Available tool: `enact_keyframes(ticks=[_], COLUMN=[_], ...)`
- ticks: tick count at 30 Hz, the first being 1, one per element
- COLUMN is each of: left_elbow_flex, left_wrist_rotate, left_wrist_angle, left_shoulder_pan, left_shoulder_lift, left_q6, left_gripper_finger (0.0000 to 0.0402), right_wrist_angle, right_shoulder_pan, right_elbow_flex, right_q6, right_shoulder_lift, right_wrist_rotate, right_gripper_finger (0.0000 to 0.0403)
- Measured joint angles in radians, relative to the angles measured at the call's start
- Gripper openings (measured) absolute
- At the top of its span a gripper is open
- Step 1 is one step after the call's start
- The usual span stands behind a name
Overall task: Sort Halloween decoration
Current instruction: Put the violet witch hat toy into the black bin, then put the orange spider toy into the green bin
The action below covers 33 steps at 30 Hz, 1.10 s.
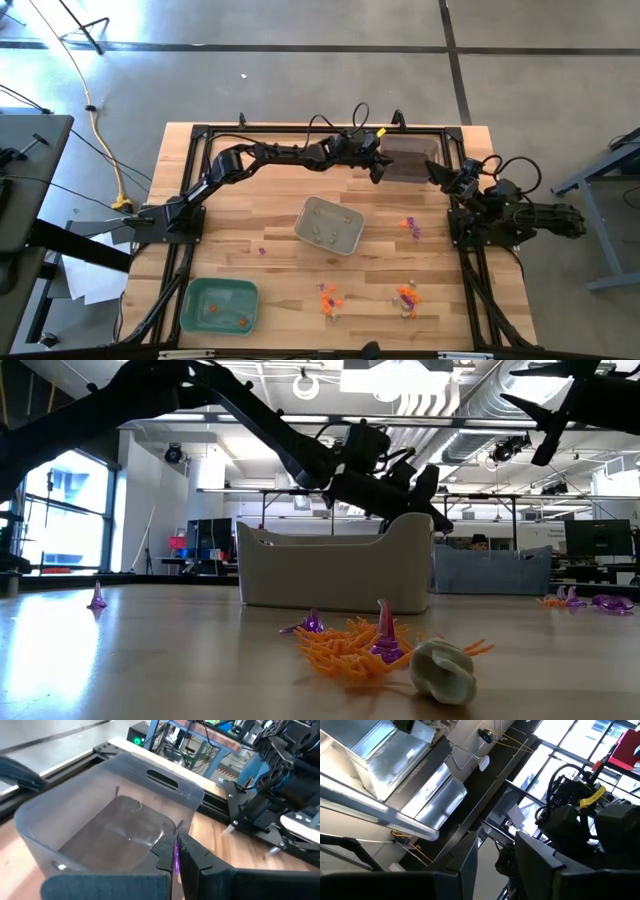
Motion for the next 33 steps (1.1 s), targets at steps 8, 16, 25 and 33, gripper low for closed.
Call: enact_keyframes(ticks=[8, 16, 25, 33], left_elbow_flex=[0.0, 0.0, 0.019, 0.027], left_wrist_rotate=[-0.116, -0.128, 0.107, 0.173], left_wrist_angle=[0.0, 0.0, 0.061, -0.19], left_shoulder_pan=[0.003, 0.016, 0.011, 0.024], left_shoulder_lift=[0.0, 0.0, -0.04, -0.181], left_q6=[0.134, 0.149, 0.01, 0.1], left_gripper_finger=[0.0035, 0.0094, 0.0099, 0.0097], right_wrist_angle=[0.0, 0.0, -0.111, -0.404], right_shoulder_pan=[0.0, 0.0, 0.0, 0.0], right_elbow_flex=[0.0, 0.0, 0.0, 0.205], right_q6=[0.0, 0.0, 0.085, -0.031], right_shoulder_lift=[0.0, 0.0, 0.008, 0.145], right_wrist_rotate=[0.0, 0.0, -0.004, -0.038], right_gripper_finger=[0.0126, 0.0126, 0.0126, 0.0126])
